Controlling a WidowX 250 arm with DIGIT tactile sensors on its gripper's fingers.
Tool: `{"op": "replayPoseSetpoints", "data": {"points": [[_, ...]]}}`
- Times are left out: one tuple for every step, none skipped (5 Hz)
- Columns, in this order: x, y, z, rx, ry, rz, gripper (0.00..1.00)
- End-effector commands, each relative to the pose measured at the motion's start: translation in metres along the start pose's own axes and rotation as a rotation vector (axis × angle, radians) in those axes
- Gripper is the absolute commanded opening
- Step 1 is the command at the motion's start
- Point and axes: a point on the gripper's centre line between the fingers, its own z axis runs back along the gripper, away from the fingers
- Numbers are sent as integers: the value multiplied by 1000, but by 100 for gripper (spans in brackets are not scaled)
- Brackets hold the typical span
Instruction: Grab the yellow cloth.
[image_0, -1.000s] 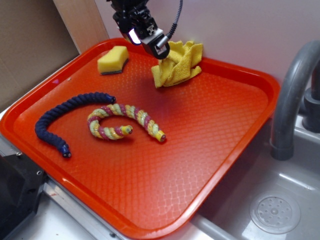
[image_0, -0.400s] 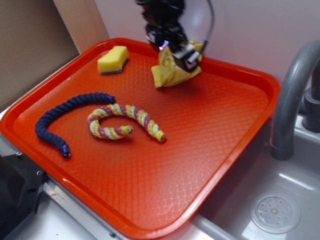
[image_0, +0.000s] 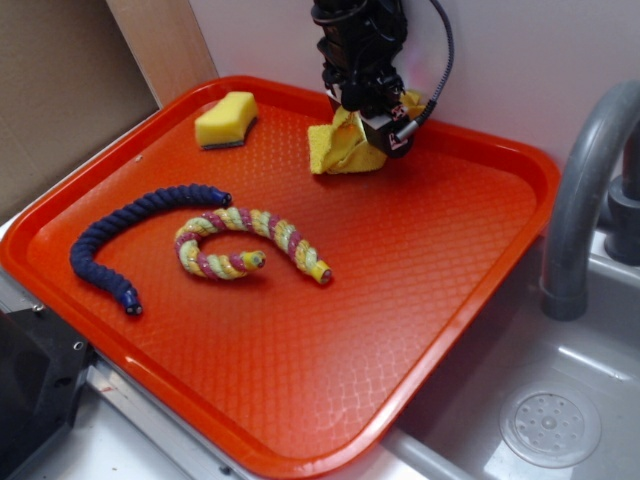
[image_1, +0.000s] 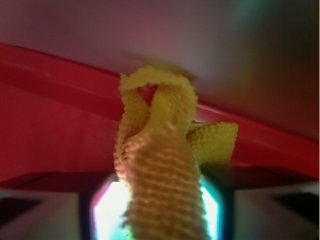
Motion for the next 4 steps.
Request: {"op": "replayPoseSetpoints", "data": {"points": [[-3, -7, 47, 16, -49, 22, 0], [-33, -13, 101, -73, -56, 60, 0], [-65, -28, 155, -92, -96, 125, 0], [-78, -37, 206, -100, -124, 147, 0]]}}
